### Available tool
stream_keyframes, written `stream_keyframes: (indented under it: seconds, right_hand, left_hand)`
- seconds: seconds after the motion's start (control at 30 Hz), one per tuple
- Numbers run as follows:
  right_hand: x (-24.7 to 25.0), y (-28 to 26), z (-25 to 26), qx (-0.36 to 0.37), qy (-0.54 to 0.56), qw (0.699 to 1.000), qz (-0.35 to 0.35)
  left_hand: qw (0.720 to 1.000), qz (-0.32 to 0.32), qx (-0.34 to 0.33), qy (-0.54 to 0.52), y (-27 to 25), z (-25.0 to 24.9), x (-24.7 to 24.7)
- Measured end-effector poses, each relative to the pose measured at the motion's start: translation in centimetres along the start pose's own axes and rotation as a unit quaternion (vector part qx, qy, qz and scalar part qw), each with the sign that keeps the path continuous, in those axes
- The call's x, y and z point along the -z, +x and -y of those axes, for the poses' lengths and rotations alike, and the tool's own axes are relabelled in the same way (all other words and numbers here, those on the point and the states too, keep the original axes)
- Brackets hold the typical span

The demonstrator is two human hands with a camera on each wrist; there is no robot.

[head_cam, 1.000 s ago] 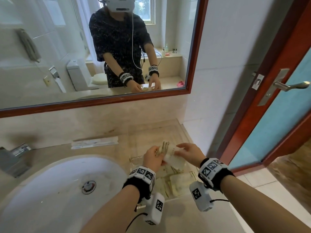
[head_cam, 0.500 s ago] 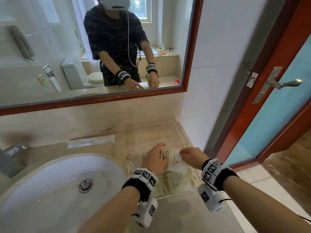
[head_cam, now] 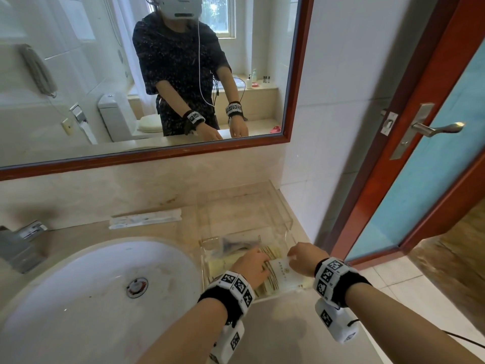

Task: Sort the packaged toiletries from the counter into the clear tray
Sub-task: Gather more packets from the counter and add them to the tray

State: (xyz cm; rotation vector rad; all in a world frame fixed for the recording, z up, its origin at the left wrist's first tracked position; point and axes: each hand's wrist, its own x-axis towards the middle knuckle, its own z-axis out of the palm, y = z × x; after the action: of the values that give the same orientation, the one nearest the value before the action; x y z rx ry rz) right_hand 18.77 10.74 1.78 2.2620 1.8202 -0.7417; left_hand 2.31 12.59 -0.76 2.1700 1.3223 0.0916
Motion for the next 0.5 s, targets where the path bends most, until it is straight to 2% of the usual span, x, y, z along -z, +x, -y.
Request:
stream_keyframes:
  seconds: [0.2, 0.4, 0.5]
  right_hand:
    - [0.3, -0.1, -0.4, 0.019, 0.004, 1.0, 0.014]
    - [1.0, 0.6, -0.2, 0.056, 0.153, 0.986, -0.02]
    - [1.1, 0.7, 0.0, 0.053, 0.117, 0.991, -0.022]
  left_hand:
    - [0.999, 0.024, 0.027, -0.005, 0.1, 0.0, -0.8]
    - [0.999, -0.004, 0.037, -0.002, 0.4, 0.2, -0.8]
    - [0.998, -0.006, 0.053, -0.017, 0.3, 0.2, -0.8]
